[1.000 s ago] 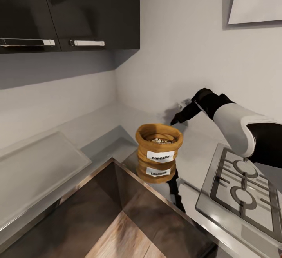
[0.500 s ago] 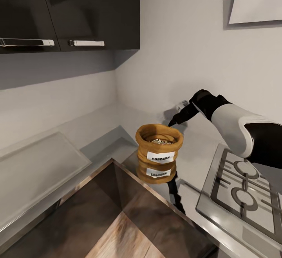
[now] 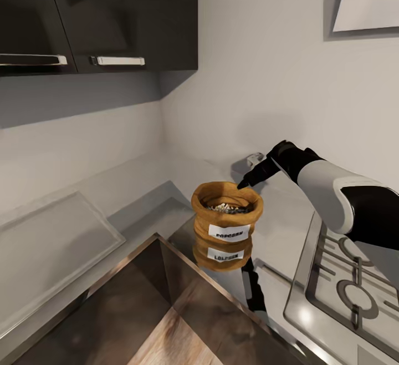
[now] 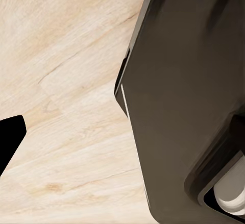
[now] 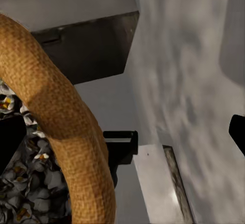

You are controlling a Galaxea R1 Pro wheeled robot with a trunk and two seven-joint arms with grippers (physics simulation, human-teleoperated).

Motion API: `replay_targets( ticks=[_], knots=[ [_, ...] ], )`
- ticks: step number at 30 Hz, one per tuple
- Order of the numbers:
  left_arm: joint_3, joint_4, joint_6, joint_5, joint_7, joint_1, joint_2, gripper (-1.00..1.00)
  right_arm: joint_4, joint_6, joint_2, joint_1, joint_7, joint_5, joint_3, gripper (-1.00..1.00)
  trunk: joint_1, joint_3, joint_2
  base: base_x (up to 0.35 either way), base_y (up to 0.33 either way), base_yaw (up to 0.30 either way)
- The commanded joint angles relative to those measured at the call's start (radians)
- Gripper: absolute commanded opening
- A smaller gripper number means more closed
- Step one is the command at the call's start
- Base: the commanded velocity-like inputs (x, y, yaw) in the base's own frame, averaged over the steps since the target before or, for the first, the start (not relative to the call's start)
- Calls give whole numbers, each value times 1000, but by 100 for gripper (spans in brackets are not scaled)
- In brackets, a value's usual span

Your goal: In the kitchen, take the popcorn bag from the countertop, put it into the microwave, and heat it until the popcorn is cooked so the cooked popcorn ends up inside the bag.

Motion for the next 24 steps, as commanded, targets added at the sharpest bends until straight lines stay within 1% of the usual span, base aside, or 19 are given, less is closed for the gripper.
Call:
replay_targets(
  ticks=[1,5,10,12,15,18,24],
  knots=[
    [1,-1,-2,5,3,0,0,100,-2,5,1,0,6,-2,7,100,0,-1,-1,7,0,0],
    [1,-1,-2,5,3,0,-1,100,-2,3,5,7,8,-1,8,100,0,-1,-1,2,0,0],
    [1,-1,-2,5,3,0,0,100,-2,-51,5,25,14,-1,8,100,0,-1,-1,0,0,0],
    [1,-1,-2,5,3,0,0,100,-1,-57,5,27,15,-1,8,100,0,-1,-1,0,0,0],
    [2,-1,-3,5,3,0,0,100,-1,-61,5,31,15,0,8,100,0,-1,-1,0,0,0],
    [3,-1,-3,5,3,0,1,100,-1,-64,6,58,15,0,9,100,0,-1,-1,0,0,0],
    [3,-1,-2,5,3,0,0,100,-1,-66,5,68,16,0,9,100,0,-1,-1,0,0,0]
  ],
)
